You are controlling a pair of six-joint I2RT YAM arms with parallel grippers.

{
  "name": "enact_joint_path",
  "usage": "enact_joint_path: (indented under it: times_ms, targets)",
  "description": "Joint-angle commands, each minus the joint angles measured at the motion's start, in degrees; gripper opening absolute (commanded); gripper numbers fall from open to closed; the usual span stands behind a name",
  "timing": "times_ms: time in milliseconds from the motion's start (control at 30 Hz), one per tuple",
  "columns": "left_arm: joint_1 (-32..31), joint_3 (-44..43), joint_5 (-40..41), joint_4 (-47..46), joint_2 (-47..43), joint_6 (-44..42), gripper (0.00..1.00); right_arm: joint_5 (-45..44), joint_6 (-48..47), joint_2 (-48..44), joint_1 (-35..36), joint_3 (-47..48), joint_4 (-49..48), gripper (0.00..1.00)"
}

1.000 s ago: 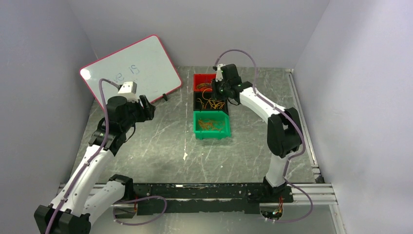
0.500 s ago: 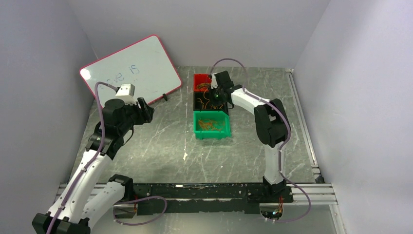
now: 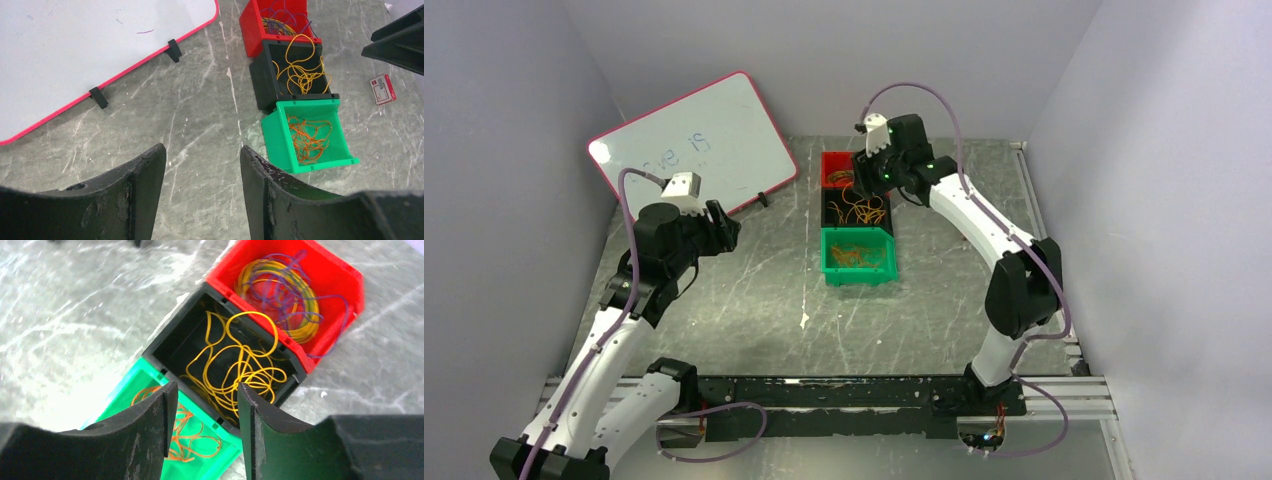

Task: Untangle the cables

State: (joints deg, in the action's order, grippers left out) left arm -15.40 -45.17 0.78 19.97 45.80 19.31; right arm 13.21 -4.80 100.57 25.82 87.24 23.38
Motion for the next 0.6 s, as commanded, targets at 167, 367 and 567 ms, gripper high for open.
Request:
enact_joint_path:
  times_ms: [167,367,567]
  targets:
    - [0.63,-3.64,-1.76,2.02,0.18,-1.1,0.61,9.37,-20.53,6.19,1.84,8.39,21.96,0.58]
    - [0.63,-3.14,-0.45,2.76,-1.9,-1.31,0.61,7.18,-25.99,7.97,5.22,8.6,25.61,0.63]
    - [0.63,-3.71,-1.27,2.94,-1.62,-1.04,0.61,3.53,-26.32,10.68,7.93,8.66,26.3,0.64]
